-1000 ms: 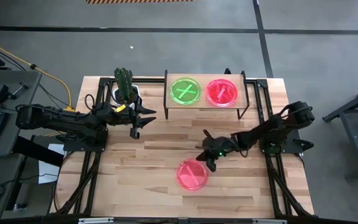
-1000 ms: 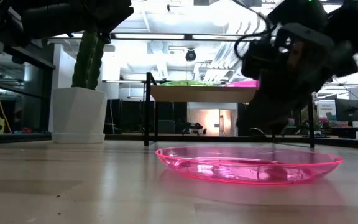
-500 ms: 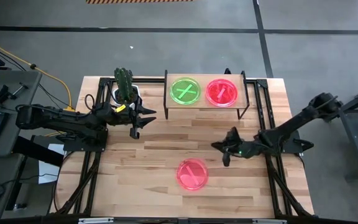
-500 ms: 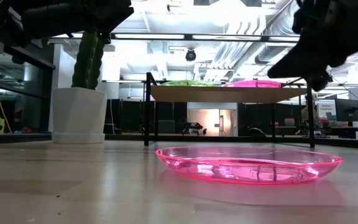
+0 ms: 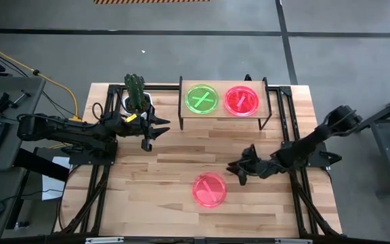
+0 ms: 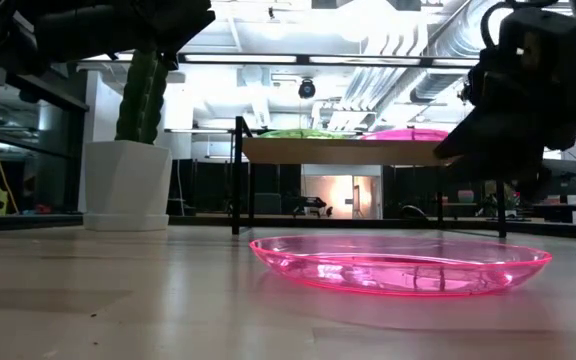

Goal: Place and stack plates onto a shelf
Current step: Stack the pink plate on the pink plate on the shelf, then return to Home Position

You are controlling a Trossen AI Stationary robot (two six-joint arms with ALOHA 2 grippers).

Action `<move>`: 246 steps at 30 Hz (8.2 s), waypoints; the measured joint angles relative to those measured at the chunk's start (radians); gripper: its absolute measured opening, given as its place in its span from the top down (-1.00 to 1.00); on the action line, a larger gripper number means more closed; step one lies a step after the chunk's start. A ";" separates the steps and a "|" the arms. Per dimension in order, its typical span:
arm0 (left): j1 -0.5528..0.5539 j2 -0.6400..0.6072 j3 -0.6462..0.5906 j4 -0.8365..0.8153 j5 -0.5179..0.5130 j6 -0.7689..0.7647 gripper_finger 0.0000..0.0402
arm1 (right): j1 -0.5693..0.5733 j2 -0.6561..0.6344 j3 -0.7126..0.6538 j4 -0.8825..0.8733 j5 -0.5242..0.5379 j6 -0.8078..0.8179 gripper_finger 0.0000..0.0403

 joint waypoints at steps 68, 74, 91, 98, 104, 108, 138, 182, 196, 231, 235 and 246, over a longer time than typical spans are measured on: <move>0.000 0.000 0.000 0.004 0.000 0.000 0.48 | -0.433 0.306 0.295 0.089 -0.933 -0.093 1.00; 0.000 0.000 0.000 0.002 0.000 0.000 0.48 | -0.511 0.091 0.295 -0.011 -0.815 -0.215 1.00; 0.000 0.000 0.000 0.002 0.000 0.000 0.48 | -0.807 -0.756 0.295 -0.723 -0.181 -0.411 1.00; 0.000 0.000 0.000 0.005 0.000 0.008 0.48 | -0.928 -0.856 0.295 -0.858 -0.038 -0.421 1.00; 0.000 0.000 0.000 0.006 0.000 0.011 0.48 | -0.994 -0.809 0.295 -0.860 -0.042 -0.429 1.00; 0.000 0.000 0.000 0.016 0.000 0.011 0.48 | -1.017 -0.740 0.295 -0.860 -0.055 -0.436 1.00; 0.000 0.000 0.000 0.015 0.000 0.008 0.48 | -1.058 -0.601 0.295 -0.828 -0.140 -0.455 1.00; 0.000 0.000 0.000 0.011 0.000 0.008 0.48 | -0.727 -0.796 0.094 -0.355 -0.432 -0.781 -0.01; 0.065 -0.212 0.001 -0.306 0.000 0.043 0.54 | -0.680 -0.798 0.120 -0.387 -0.422 -0.796 0.81; -0.149 -0.651 -0.273 -0.630 -0.099 0.069 1.00 | -0.681 -0.798 0.121 -0.454 -0.405 -0.796 1.00; -0.149 -0.729 -0.274 -0.700 -0.070 0.061 1.00 | -0.681 -0.798 0.121 -0.454 -0.406 -0.796 1.00; -0.149 -0.933 -0.273 -0.951 -0.090 0.053 1.00 | -0.681 -0.798 0.121 -0.454 -0.406 -0.796 1.00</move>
